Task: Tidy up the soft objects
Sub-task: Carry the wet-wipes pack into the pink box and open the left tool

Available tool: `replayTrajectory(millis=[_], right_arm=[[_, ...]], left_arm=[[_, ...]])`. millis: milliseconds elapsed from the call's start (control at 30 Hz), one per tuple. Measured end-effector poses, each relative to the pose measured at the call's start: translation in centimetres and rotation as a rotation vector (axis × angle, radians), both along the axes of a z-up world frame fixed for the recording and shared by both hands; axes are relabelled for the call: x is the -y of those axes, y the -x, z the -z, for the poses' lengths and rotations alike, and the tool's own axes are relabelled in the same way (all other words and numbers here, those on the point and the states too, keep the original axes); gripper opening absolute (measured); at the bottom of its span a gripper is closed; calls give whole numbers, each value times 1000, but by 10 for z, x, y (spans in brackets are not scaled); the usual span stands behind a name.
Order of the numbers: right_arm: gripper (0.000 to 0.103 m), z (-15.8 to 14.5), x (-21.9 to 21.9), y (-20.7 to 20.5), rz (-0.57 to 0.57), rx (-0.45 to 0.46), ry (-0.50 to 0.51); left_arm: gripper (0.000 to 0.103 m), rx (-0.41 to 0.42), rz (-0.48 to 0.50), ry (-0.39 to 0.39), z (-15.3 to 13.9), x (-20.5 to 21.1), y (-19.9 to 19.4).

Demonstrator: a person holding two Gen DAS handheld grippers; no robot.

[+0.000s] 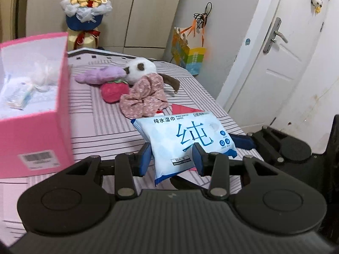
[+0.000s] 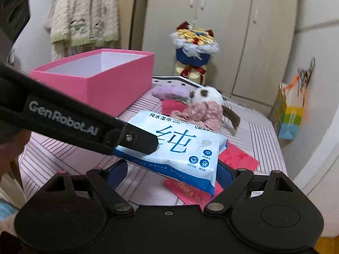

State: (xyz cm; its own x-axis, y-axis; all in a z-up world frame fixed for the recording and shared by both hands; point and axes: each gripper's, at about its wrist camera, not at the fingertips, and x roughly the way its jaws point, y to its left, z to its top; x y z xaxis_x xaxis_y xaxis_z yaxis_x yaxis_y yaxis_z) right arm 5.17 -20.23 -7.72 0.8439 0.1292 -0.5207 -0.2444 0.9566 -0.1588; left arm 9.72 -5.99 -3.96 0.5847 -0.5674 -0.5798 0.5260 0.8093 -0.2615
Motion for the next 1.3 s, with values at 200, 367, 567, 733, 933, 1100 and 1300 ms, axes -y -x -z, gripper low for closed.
replayTrajectory(millis=[200, 367, 567, 733, 933, 1100, 1300], right_arm=[[90, -37, -28, 10, -56, 33, 49], [91, -64, -50, 12, -121, 85, 31], [93, -80, -76, -7, -153, 119, -29], [94, -80, -100, -36, -187, 112, -51], [94, -76, -127, -78, -246, 80, -86], [94, -65, -145, -115, -283, 34, -109], [94, -53, -163, -148, -280, -12, -80]], left_arm=[[39, 37, -22, -8, -37, -30, 18], [40, 136, -63, -35, -67, -56, 33], [45, 194, -101, 11, -81, -91, 30], [48, 193, -137, 8, -83, -116, 7], [49, 166, -204, -4, -78, -143, -30], [49, 136, -245, -18, -67, -160, -58], [49, 98, -238, -26, -52, -173, -86]])
